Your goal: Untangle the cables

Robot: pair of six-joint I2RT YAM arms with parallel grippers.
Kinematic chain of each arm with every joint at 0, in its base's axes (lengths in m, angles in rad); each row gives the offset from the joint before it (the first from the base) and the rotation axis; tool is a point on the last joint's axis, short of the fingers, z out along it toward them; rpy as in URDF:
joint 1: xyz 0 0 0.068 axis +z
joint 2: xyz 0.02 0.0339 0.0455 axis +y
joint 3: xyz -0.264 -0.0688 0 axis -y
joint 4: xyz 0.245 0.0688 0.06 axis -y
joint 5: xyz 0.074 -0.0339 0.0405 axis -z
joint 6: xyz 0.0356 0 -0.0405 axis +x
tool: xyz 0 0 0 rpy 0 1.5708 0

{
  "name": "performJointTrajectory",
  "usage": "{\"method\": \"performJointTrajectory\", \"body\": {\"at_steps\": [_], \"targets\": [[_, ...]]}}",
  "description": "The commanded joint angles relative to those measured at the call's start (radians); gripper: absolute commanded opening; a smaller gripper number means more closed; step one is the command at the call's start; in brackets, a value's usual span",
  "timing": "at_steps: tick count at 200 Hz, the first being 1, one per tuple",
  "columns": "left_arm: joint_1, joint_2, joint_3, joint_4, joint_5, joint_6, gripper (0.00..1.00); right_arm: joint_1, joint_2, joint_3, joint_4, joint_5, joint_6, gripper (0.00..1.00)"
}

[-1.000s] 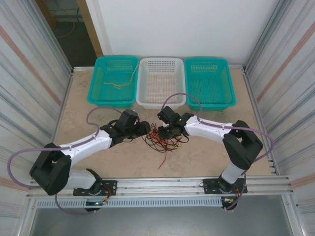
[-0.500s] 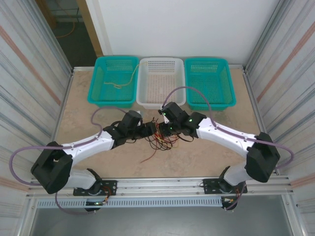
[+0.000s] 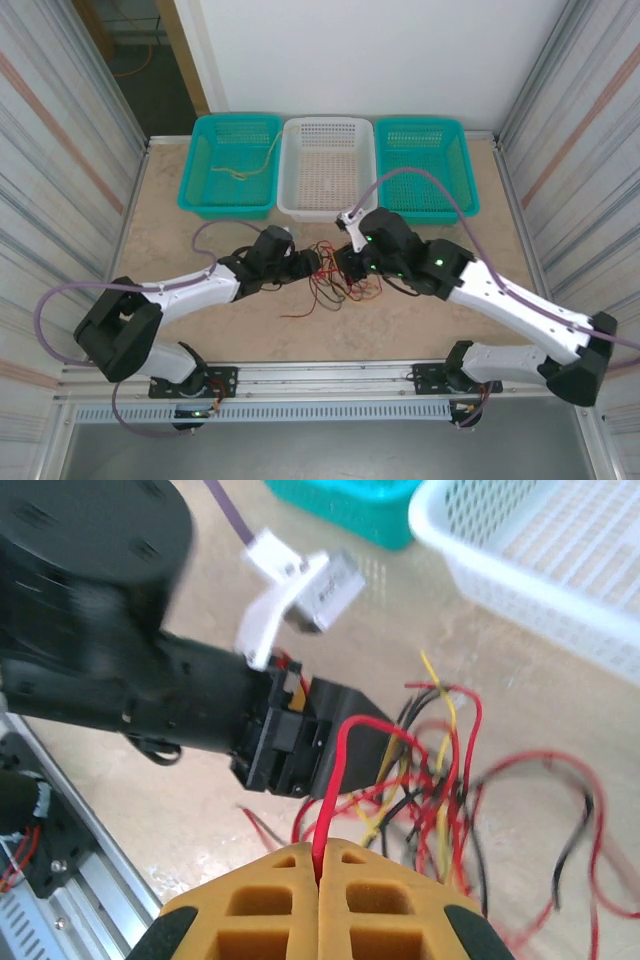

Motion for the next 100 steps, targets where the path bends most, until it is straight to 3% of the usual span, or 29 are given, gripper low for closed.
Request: {"method": "performJointTrajectory", "body": {"at_steps": [1, 48, 100], "targets": [[0.008, 0.029, -0.036, -0.048, -0.048, -0.04, 0.55, 0.0, -0.09, 0.082, 0.033, 0.06, -0.066, 0.0], [0.032, 0.004, -0.06, -0.069, -0.039, -0.051, 0.55, -0.053, -0.166, 0.109, 0.039, 0.103, -0.105, 0.0], [0.049, -0.256, -0.039, -0.179, -0.102, 0.047, 0.71, -0.085, -0.124, 0.11, 0.03, 0.094, -0.101, 0.0]]}}
